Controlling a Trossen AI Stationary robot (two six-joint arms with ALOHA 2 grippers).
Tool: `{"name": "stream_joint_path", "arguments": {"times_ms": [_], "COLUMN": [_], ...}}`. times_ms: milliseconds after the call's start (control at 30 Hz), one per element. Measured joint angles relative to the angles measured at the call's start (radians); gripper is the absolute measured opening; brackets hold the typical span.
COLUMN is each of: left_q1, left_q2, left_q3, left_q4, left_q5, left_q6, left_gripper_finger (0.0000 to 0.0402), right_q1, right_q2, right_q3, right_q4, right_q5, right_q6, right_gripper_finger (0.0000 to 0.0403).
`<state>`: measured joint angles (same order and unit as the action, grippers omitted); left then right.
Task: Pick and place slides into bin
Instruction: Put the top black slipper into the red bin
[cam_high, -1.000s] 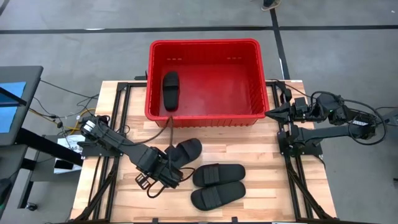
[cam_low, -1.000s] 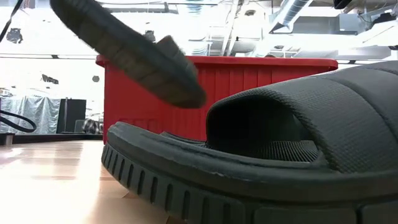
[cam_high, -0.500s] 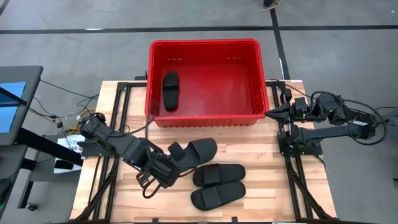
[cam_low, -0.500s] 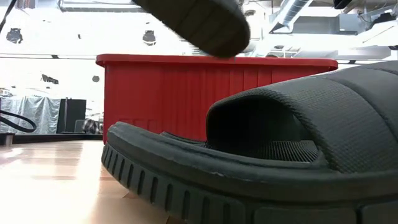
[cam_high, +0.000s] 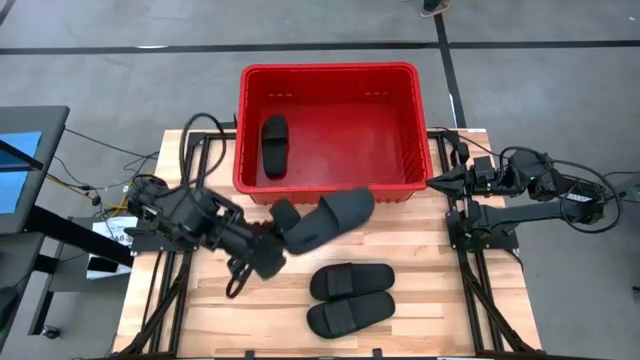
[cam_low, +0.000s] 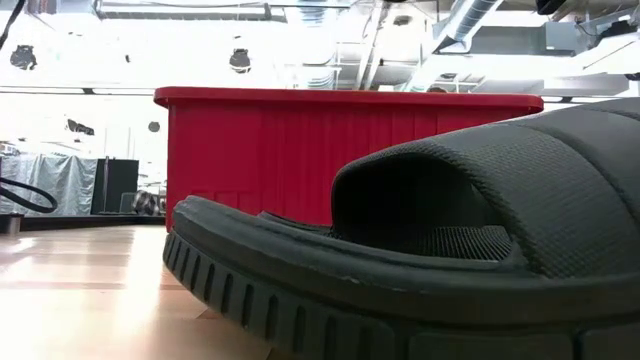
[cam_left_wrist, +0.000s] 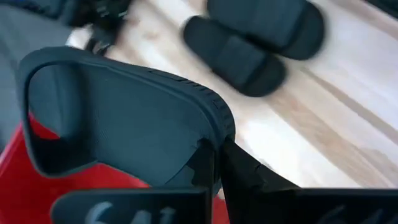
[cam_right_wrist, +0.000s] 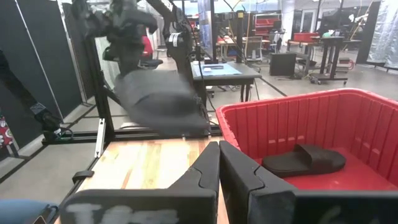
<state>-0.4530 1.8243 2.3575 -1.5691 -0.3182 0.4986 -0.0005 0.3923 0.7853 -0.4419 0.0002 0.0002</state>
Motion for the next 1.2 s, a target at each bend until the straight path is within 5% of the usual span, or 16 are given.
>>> {"name": "stream_joint_path", "arguments": {"times_ms": [367,800,1200], "left_q1": [0.227,0.569,0.679], "left_q2": [-0.032,-0.023,-0.022], "left_q3": [-0.006,-0.007,-0.312], "left_q4": [-0.002,0.017,0.137], "left_q5": [-0.061,0.052,0.064], "left_q6": [-0.017,-0.046,-0.091], "left_gripper_finger": [0.0,0.0,0.0], "right_q1": [0.0,0.0,0.0], "right_q2": [0.0,0.0,0.0], "right_q3": [0.0,0.0,0.0], "right_q4": [0.0,0.0,0.0], "right_q5": [0.0,0.0,0.0], "right_q6": [0.0,0.0,0.0], "right_gripper_finger": [0.0,0.0,0.0]}}
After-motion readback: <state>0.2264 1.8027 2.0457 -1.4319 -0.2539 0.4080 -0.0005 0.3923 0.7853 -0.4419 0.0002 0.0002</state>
